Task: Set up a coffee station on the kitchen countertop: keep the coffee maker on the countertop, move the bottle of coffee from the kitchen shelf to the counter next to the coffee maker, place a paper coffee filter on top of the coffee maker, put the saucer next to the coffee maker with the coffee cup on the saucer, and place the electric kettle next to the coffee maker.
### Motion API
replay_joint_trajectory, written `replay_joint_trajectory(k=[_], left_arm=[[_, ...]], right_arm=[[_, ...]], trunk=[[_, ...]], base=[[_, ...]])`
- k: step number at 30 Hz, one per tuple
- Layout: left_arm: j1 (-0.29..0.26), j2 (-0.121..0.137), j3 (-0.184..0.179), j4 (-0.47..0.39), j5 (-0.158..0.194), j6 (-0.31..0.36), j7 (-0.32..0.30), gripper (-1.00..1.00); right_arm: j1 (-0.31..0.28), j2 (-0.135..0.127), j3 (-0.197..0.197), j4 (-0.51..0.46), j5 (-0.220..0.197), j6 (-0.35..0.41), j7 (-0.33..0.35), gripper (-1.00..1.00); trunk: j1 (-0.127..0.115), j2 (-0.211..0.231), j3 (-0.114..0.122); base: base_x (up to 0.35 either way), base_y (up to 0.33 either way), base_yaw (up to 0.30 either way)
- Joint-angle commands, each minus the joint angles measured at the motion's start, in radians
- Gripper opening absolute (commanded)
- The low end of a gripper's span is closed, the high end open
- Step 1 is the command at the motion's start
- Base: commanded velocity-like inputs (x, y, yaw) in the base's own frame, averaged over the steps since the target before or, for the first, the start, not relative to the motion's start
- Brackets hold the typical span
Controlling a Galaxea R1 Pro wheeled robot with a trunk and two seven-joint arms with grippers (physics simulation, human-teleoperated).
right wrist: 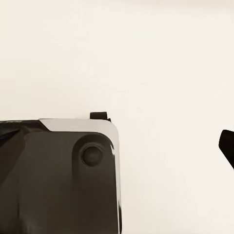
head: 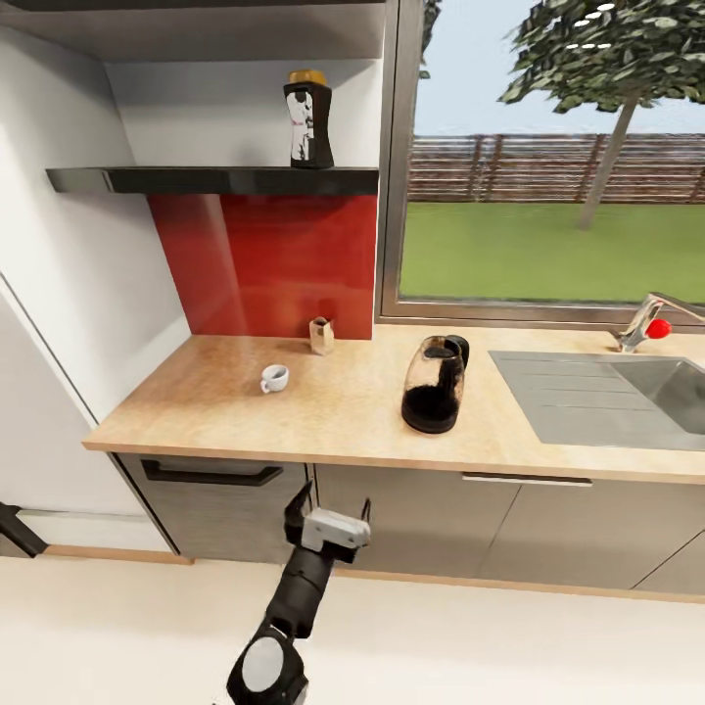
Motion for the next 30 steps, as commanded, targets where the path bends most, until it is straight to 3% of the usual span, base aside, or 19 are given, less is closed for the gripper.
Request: replay_joint_trajectory(k=[1,3,4,6,9,10,12,13,16,18,20,21,26,27,30], left_arm=[[-0.068,-0.047,-0.033,-0.003,-0.035,0.074,0.009,1.00],[-0.185,-0.099,-0.065,-0.004,-0.052,0.173,0.014,1.00],[-0.214,-0.107,-0.071,-0.005,-0.053,0.192,0.015,1.00],[-0.364,-0.120,-0.086,-0.006,-0.041,0.275,0.021,1.00],[-0.510,-0.120,-0.091,-0.007,0.047,0.332,0.032,1.00],[-0.622,-0.120,-0.092,-0.006,0.145,0.387,0.080,1.00],[-0.735,-0.120,-0.087,-0.004,0.233,0.446,0.135,1.00],[-0.852,-0.120,-0.064,0.001,0.305,0.491,0.174,1.00],[-0.969,-0.120,-0.022,0.007,0.353,0.549,0.212,1.00],[-1.029,-0.120,0.007,0.013,0.373,0.582,0.223,1.00],[-1.157,-0.120,0.076,0.090,0.403,0.615,0.234,1.00],[-1.248,-0.120,0.104,0.183,0.410,0.622,0.237,1.00],[-1.347,-0.120,0.160,0.298,0.413,0.624,0.238,1.00],[-1.408,-0.120,0.177,0.359,0.414,0.624,0.239,1.00],[-1.452,-0.120,0.184,0.414,0.419,0.623,0.239,1.00]], right_arm=[[-0.001,0.001,-0.004,0.001,0.011,-0.003,-0.001,1.00],[-0.001,0.001,-0.003,0.001,0.011,-0.003,0.000,1.00],[-0.001,0.001,-0.003,0.001,0.011,-0.003,0.000,1.00],[-0.001,0.001,-0.003,0.001,0.011,-0.003,0.000,1.00],[-0.001,0.001,-0.003,0.001,0.011,-0.003,-0.001,1.00],[-0.001,0.001,-0.003,0.001,0.011,-0.003,0.000,1.00],[-0.001,0.001,-0.003,0.001,0.012,-0.003,0.000,1.00],[-0.001,0.001,-0.003,0.001,0.012,-0.003,0.000,1.00],[-0.001,0.001,-0.003,0.001,0.012,-0.003,0.000,1.00],[-0.001,0.001,-0.003,0.000,0.012,-0.002,0.000,1.00],[-0.001,0.001,-0.002,0.001,0.012,-0.002,0.000,1.00],[-0.001,0.001,-0.001,0.001,0.012,-0.002,0.000,1.00],[-0.001,0.000,0.000,0.001,0.013,-0.002,0.001,1.00],[-0.001,-0.001,-0.001,0.001,0.014,-0.002,0.001,1.00],[-0.001,-0.001,-0.001,0.001,0.014,-0.002,0.001,1.00]], trunk=[[0.000,-0.002,-0.002],[0.000,-0.002,-0.002],[0.000,-0.002,-0.002],[0.000,-0.002,-0.002],[0.000,-0.002,-0.002],[0.000,-0.002,-0.002],[0.000,-0.002,-0.002],[0.000,-0.002,-0.002],[0.000,-0.002,-0.002],[0.000,-0.002,-0.002],[0.000,-0.002,-0.002],[0.000,-0.002,-0.002],[0.000,-0.002,-0.002],[0.000,-0.002,-0.002],[0.000,-0.002,-0.002]], base=[[0.000,0.000,0.000],[0.000,0.000,0.000],[0.000,0.000,0.000],[0.000,0.000,0.000],[0.000,0.000,0.000],[0.000,0.000,0.000],[0.000,0.000,0.000],[0.000,0.000,0.000],[0.000,0.000,0.000],[0.000,0.000,0.000],[0.000,0.000,0.000],[0.000,0.000,0.000],[0.000,0.000,0.000],[0.000,0.000,0.000],[0.000,0.000,0.000]])
